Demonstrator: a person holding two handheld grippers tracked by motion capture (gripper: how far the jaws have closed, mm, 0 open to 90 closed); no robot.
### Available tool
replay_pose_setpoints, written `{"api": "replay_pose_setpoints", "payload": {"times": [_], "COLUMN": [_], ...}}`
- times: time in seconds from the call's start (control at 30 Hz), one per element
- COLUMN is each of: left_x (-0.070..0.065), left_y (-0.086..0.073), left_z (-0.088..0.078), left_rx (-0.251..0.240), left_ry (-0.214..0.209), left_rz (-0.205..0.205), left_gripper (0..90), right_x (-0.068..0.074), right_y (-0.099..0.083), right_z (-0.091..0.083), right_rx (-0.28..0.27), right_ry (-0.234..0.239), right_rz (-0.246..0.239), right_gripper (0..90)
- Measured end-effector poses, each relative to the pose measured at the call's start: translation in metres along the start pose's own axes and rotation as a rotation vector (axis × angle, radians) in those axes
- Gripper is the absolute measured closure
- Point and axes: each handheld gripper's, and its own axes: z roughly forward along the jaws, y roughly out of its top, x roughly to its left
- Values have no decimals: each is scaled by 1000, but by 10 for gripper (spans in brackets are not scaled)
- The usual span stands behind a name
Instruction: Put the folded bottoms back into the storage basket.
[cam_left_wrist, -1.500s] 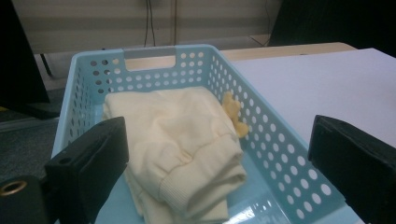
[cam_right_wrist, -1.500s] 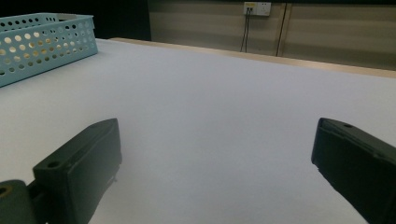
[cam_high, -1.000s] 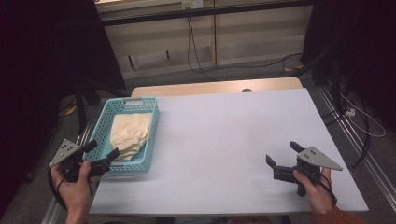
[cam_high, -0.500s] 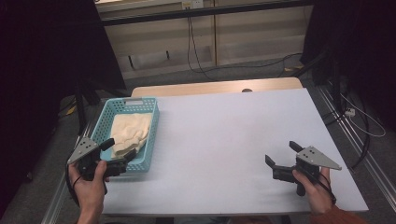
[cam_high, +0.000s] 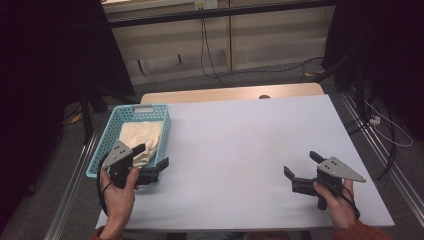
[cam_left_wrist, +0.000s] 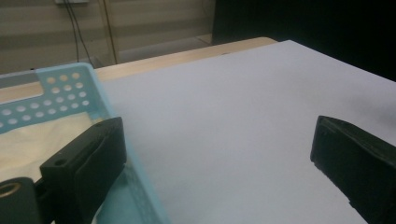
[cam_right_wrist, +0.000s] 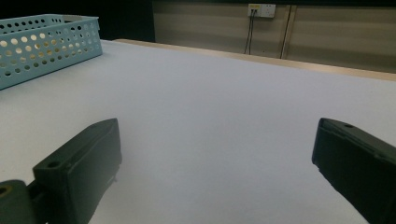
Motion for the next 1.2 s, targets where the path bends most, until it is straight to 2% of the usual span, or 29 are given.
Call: {"api": "replay_pose_setpoints", "payload": {"times": [0.13, 0.33, 0.43, 0.53, 0.67, 0.8, 0.87, 0.97, 1.03, 1.1, 1.13, 1.2], "left_x": [-4, -14, -17, -21, -28, -34, -37, -39, -42, -44, -45, -48], "left_y": [-3, -10, -11, -11, -15, -22, -25, -30, -34, -39, -42, -46], "left_z": [9, 22, 26, 28, 34, 41, 43, 47, 49, 49, 48, 48], "left_rx": [8, 40, 56, 55, 55, 68, 88, 91, 94, 95, 98, 108], "left_ry": [-17, -43, -81, -67, -77, -96, -111, -99, -76, -76, -64, -75], "left_rz": [-12, 10, 11, 22, 28, 5, 25, 35, 43, 32, 45, 46], "left_gripper": [35, 35, 35, 36, 36, 36, 36, 36, 36, 40, 48, 49], "right_x": [0, 0, 0, 0, -1, 0, 0, 0, 0, 0, 0, 0], "right_y": [0, 0, 0, 0, -1, -1, -1, -1, -1, -1, -1, -1], "right_z": [0, -1, -1, -2, -3, -3, -3, -3, -3, -3, -4, -4], "right_rx": [-2, -3, -2, -3, -3, -3, -2, -3, -3, -3, -3, -5], "right_ry": [1, 1, 0, -2, -4, -5, -3, -1, 1, 3, 4, 3], "right_rz": [-1, 0, 0, 0, 0, 1, -1, -3, -5, -8, -8, -9], "right_gripper": [16, 16, 16, 16, 16, 16, 17, 17, 17, 17, 17, 17]}}
